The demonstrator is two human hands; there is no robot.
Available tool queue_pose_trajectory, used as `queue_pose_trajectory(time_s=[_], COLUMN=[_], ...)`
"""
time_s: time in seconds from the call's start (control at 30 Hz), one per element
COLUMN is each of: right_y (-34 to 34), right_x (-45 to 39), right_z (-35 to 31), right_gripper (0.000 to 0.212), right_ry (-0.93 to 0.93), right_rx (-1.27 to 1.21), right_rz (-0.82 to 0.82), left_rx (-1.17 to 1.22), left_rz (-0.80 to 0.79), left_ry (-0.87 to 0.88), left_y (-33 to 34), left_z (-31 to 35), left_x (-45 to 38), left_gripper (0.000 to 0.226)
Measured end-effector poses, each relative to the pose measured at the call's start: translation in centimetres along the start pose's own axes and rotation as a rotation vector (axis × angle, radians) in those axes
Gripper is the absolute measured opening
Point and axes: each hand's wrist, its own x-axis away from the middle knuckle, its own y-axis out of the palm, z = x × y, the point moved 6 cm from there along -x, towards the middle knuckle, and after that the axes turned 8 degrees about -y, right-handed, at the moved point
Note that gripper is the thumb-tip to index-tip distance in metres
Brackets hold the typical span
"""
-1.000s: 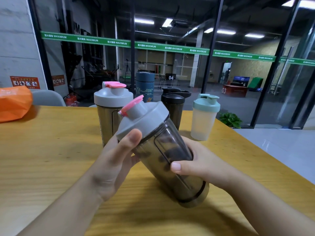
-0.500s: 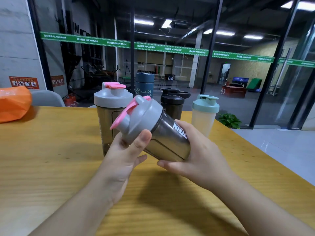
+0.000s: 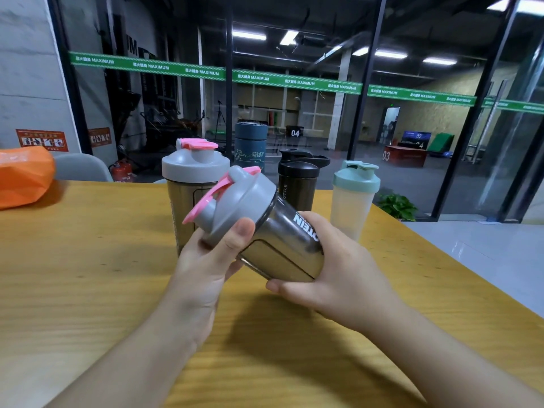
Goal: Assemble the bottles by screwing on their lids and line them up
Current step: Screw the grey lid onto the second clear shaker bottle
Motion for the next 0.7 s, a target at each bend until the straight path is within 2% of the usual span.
queue_pose_trajectory(time_s=[0.27,0.37,0.7], right_y=[0.44,0.36,0.67], right_x=[0.05,-0.05,-0.14], right_z=[0.58,0.55,0.75], right_gripper=[0.073,0.067,0.063], right_ry=[0.060,0.058,0.024], right_rx=[-0.399,-0.460,-0.639], right_rz=[-0.103,-0.143,-0.246], left_rx=[-0.106,-0.122,-0.147], left_rz=[-0.159,-0.219,-0.378], left_ry=[0.044,0.040,0.011], left_y=[0.25,0.35,0.29], left_z=[0.86,0.86,0.94], left_x=[0.04,-0.02,0.37], left_gripper=[0.099,0.095,0.096])
